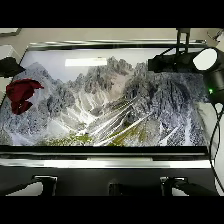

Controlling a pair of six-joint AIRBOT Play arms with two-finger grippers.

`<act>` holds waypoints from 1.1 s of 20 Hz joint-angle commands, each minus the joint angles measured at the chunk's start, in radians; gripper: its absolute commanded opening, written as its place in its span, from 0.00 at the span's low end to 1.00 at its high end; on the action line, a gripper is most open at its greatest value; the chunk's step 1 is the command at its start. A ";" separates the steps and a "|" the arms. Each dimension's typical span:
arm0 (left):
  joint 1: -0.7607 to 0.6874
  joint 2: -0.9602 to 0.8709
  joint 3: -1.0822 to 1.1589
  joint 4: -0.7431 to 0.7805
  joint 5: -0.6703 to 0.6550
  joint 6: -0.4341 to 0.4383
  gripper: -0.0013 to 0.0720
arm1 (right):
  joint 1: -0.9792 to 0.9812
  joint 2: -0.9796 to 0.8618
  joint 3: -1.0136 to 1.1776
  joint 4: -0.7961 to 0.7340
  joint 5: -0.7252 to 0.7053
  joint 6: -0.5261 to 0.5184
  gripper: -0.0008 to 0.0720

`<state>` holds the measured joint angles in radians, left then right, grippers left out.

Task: Fold the clothes and pants, and hang the long-sleeved shirts on hangers.

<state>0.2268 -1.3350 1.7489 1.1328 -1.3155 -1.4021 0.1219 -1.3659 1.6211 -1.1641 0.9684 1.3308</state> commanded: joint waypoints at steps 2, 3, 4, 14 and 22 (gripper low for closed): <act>0.000 -0.001 0.000 0.000 0.000 0.000 0.04 | 0.001 0.001 0.000 0.000 0.000 0.000 0.06; 0.000 -0.001 0.000 0.000 0.000 0.000 0.04 | 0.001 0.001 0.000 0.000 0.000 0.000 0.06; 0.000 -0.001 0.000 0.000 0.000 0.000 0.04 | 0.001 0.001 0.000 0.000 0.000 0.000 0.06; 0.000 -0.001 0.000 0.000 0.000 0.000 0.04 | 0.001 0.001 0.000 0.007 -0.002 0.000 0.06; 0.000 -0.007 0.000 0.000 0.055 -0.001 0.10 | 0.001 0.001 0.000 0.053 0.003 0.001 0.06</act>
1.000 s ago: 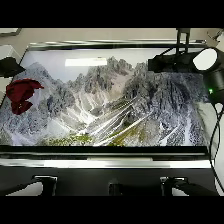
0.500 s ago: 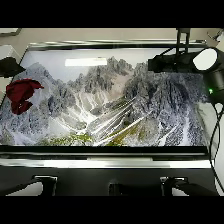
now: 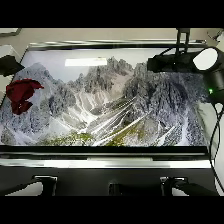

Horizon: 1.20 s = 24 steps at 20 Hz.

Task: Fold the clothes and pants, and hang the long-sleeved shirts on hangers.

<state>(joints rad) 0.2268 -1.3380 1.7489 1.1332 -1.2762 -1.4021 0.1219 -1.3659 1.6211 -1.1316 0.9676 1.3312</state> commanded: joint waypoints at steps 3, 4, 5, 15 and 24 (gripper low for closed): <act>0.002 -0.005 0.000 0.000 -0.010 -0.003 0.10 | 0.001 0.001 0.000 0.025 0.003 0.000 0.06; 0.002 -0.005 0.000 0.010 -0.030 0.000 0.09 | 0.001 0.001 0.000 0.025 0.005 0.000 0.06; 0.002 -0.006 0.000 0.039 -0.031 -0.007 0.10 | 0.001 0.001 0.000 0.025 0.010 0.000 0.06; 0.271 -0.232 -0.080 0.335 0.219 -0.399 1.00 | 0.001 0.001 0.000 0.019 0.249 0.000 0.31; 0.297 -0.544 -0.073 0.280 0.449 -0.390 0.98 | 0.001 0.001 0.000 0.001 0.282 0.013 0.46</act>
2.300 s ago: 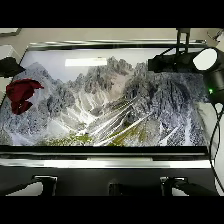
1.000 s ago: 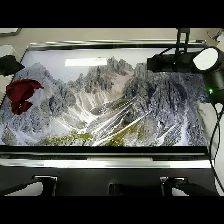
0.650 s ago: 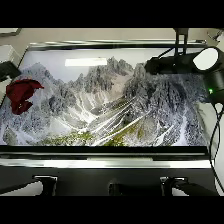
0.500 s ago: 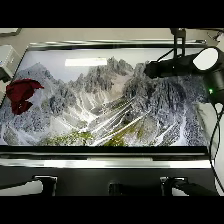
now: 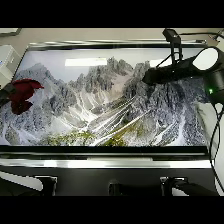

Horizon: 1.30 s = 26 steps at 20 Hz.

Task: Fold the clothes and pants, and hang the long-sleeved shirts on hangers.

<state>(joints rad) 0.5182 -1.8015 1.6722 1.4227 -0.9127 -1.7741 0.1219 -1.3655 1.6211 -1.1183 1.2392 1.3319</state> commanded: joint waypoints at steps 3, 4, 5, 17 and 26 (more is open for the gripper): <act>-0.005 -0.128 0.004 -0.047 0.150 -0.018 0.69 | 0.001 0.000 0.000 -0.045 0.011 0.045 0.46; -0.008 -0.133 0.004 -0.077 0.163 -0.018 0.44 | 0.001 0.000 0.000 -0.049 0.012 0.045 0.46; -0.011 -0.131 0.005 -0.116 0.172 0.000 0.21 | 0.001 0.000 0.000 -0.049 0.011 0.045 0.46; -0.431 0.030 0.282 -0.250 -0.480 0.117 0.03 | 0.001 0.151 0.000 -0.071 0.018 0.131 0.46; -1.080 -0.009 0.282 -0.258 -0.572 -0.042 0.03 | 0.001 0.375 0.000 -0.216 0.136 0.131 0.46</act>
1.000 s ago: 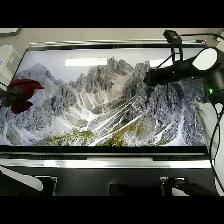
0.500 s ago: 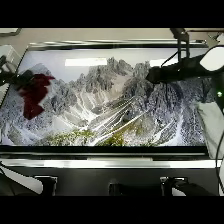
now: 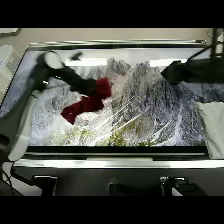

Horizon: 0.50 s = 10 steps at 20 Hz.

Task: Fold the clothes and pants, and hang the long-sleeved shirts on hangers.

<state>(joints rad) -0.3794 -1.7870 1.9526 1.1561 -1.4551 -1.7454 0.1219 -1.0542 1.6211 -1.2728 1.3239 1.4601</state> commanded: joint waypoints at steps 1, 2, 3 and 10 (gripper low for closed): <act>-0.229 -0.042 0.001 0.012 -0.029 -0.093 0.03 | 0.001 0.082 0.000 -0.079 0.075 0.003 0.46; -0.270 -0.064 0.001 0.014 -0.030 -0.107 0.03 | 0.001 0.098 0.000 -0.092 0.100 0.003 0.46; -0.300 -0.084 0.001 0.015 -0.030 -0.113 0.03 | 0.001 0.113 0.000 -0.105 0.122 0.003 0.46; -0.230 -0.040 0.002 0.031 -0.087 -0.128 0.64 | 0.000 0.077 0.000 -0.048 0.156 0.195 0.46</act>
<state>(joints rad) -0.6479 -1.8591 1.9533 1.1706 -1.4990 -1.8668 0.1219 -0.9512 1.6215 -1.3617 1.4578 1.5551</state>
